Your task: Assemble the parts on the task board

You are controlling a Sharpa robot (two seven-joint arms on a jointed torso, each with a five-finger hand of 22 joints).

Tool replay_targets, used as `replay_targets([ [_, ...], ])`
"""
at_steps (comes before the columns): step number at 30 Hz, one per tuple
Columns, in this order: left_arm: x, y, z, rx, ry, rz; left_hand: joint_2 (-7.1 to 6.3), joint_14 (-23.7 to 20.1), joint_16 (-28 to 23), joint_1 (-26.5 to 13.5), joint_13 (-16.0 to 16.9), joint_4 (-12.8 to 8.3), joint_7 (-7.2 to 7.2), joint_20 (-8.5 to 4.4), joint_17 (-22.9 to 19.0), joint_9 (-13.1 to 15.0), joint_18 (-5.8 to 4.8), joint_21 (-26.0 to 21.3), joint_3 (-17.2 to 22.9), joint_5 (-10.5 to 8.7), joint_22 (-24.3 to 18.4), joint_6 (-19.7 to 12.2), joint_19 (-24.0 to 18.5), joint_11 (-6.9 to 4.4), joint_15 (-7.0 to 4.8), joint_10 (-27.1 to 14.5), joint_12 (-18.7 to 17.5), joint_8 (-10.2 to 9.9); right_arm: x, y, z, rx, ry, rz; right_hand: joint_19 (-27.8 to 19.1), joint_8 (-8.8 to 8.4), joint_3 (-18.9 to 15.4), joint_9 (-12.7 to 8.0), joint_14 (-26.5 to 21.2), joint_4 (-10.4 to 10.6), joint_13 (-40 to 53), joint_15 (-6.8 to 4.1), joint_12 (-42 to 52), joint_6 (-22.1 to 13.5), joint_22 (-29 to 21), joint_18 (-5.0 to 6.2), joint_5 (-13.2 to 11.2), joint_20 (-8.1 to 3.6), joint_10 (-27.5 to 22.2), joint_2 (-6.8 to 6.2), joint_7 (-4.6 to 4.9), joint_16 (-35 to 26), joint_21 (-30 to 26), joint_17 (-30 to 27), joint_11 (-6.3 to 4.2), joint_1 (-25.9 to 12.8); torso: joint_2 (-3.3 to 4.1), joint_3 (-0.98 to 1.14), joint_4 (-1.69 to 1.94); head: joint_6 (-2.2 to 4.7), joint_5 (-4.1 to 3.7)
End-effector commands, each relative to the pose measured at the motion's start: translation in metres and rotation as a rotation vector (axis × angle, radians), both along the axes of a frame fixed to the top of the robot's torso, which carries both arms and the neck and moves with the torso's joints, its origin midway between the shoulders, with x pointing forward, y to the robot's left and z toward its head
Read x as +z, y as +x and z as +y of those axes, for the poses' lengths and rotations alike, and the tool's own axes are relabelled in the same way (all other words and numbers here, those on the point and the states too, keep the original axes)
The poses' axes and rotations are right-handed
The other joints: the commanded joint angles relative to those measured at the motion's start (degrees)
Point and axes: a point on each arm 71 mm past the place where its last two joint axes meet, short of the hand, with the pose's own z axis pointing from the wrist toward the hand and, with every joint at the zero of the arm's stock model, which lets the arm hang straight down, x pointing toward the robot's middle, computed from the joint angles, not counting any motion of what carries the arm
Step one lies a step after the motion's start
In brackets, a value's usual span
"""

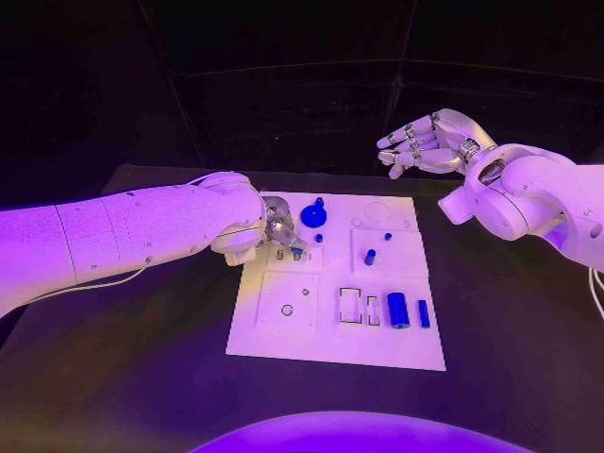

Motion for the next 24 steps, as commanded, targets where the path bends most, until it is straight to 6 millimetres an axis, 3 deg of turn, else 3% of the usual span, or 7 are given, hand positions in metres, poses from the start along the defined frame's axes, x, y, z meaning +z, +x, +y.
replay_targets([
  [1, -0.0004, -0.0002, -0.0021, -0.008, 0.019, -0.011, 0.05, 6.15, 0.18, -0.25, 0.07, -7.42, -0.35, -0.08, 15.09, 0.1, -0.75, 0.09, 7.25, -0.3, 2.48, 0.01, 1.28, 0.05, -0.16, 0.44, 0.18, 0.4, 0.0018, -0.0001, 0.0011, 0.01, -0.002, -0.009, 0.32, -0.27, 0.07, 0.01, 0.12, 0.15, -0.09, 0.17, -0.26, -0.13, -0.09, 0.14, 0.19, 0.0, -0.3, -0.33, 0.19, -0.24, -0.28, -0.05, 0.04, 0.25, 0.02, 0.0, -0.01, -0.13, -0.06],
  [24, -0.0071, -0.0029, 0.0004, -0.032, 0.105, 0.006, -0.03, 6.15, 0.18, -0.74, -0.38, -7.99, -0.64, -0.2, 15.09, 0.53, -0.78, 0.15, 7.05, -0.38, 2.64, 0.47, 1.35, -0.17, -0.32, 0.33, -0.11, 1.05, 0.0017, 0.0001, 0.0015, 0.014, -0.006, -0.01, 0.31, -0.31, 0.08, 0.0, 0.11, 0.25, -0.17, 0.2, -0.28, -0.19, -0.14, 0.13, 0.25, 0.02, -0.37, -0.37, 0.22, -0.34, -0.36, -0.07, 0.08, 0.13, 0.0, 0.0, 0.04, -0.42, -0.13],
])
